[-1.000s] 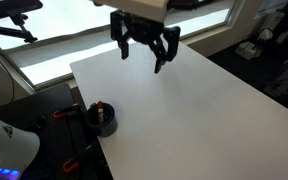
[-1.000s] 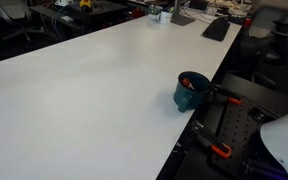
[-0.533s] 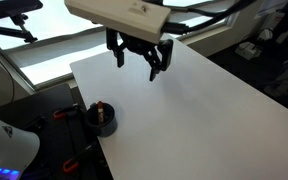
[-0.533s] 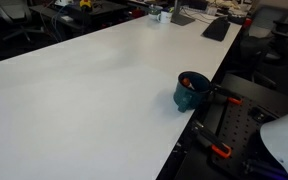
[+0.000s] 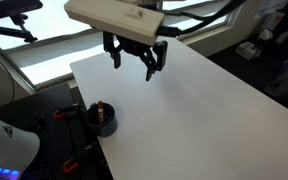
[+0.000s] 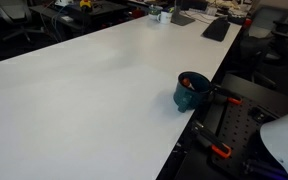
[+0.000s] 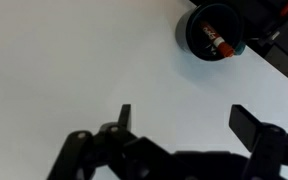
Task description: Move the marker to the table on the right side of the mug
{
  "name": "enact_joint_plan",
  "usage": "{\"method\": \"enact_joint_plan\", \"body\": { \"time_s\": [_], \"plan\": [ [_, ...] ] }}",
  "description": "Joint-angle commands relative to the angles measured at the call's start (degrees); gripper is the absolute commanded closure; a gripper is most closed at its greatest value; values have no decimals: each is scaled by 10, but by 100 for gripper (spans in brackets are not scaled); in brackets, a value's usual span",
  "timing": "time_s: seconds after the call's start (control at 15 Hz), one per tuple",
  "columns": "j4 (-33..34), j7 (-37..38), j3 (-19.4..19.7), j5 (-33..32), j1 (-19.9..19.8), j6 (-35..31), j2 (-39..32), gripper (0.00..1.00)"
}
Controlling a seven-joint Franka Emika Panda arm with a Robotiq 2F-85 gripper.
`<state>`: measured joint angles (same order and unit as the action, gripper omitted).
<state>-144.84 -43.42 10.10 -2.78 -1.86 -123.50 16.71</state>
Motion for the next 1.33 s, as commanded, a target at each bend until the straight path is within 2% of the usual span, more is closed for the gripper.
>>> {"method": "enact_joint_plan", "body": {
  "time_s": [0.0, 0.4, 0.47, 0.6, 0.67, 1.27],
  "plan": [
    [-73, -42, -11, -3, 15, -63, 28, 0],
    [-192, -120, -9, 11, 36, -150, 38, 0],
    [-149, -136, -3, 26, 43, -135, -3, 0],
    [-159, -148, -2, 33, 39, -133, -10, 0],
    [-157, -127, -13, 20, 31, -129, 0, 0],
    [-152, -128, -19, 10, 30, -142, -25, 0]
  ]
}}
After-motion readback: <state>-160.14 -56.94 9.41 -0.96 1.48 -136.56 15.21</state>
